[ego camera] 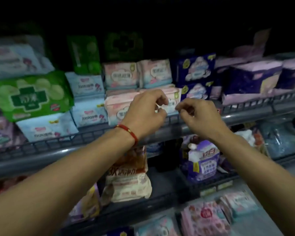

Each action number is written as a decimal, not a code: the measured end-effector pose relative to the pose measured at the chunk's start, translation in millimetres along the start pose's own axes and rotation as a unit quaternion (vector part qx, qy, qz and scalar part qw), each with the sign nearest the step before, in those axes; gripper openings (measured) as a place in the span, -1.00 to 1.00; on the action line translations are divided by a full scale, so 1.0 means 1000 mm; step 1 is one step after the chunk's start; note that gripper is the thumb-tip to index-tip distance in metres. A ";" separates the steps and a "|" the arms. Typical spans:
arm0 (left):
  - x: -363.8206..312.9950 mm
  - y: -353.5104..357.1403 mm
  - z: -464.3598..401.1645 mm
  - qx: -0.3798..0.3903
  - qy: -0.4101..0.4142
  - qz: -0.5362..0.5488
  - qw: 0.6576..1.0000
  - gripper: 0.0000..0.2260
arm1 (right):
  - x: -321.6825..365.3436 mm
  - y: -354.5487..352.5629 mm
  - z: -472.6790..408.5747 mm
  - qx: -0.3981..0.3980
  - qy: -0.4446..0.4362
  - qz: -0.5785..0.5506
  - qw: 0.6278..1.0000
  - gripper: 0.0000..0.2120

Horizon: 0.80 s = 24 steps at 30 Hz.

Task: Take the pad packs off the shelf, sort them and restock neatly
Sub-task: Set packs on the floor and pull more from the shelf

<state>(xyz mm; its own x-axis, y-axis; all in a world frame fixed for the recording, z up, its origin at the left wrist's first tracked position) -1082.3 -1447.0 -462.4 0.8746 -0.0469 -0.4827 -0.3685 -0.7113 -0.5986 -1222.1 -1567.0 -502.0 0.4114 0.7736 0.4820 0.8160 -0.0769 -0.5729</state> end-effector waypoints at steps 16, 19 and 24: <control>-0.014 0.145 -0.187 0.013 0.149 -0.300 0.942 -0.36 | -0.121 0.013 -0.116 0.088 0.015 0.258 0.962 -0.44; -0.022 0.153 -0.200 -0.021 0.153 -0.308 0.939 -0.42 | -0.126 0.013 -0.116 0.080 -0.036 0.311 0.946 -0.40; -0.028 0.157 -0.201 -0.006 0.099 -0.286 0.953 -0.35 | -0.125 0.009 -0.118 0.091 -0.072 0.370 0.922 -0.47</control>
<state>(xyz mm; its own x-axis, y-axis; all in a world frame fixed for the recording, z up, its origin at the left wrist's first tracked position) -1101.6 -1698.2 -414.5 0.9740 0.2203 0.0527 0.1900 -0.6678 -0.7197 -1218.3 -1738.5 -489.6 0.7585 0.6289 -0.1705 0.2476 -0.5201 -0.8174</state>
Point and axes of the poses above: each hand's wrist, its own z-axis away from the middle knuckle, its own y-axis out of the palm, x = y × z, the point moved 4 cm from there along -z, towards the middle knuckle, and after that the axes turned 12 degrees about -x, right-handed, at the moved point
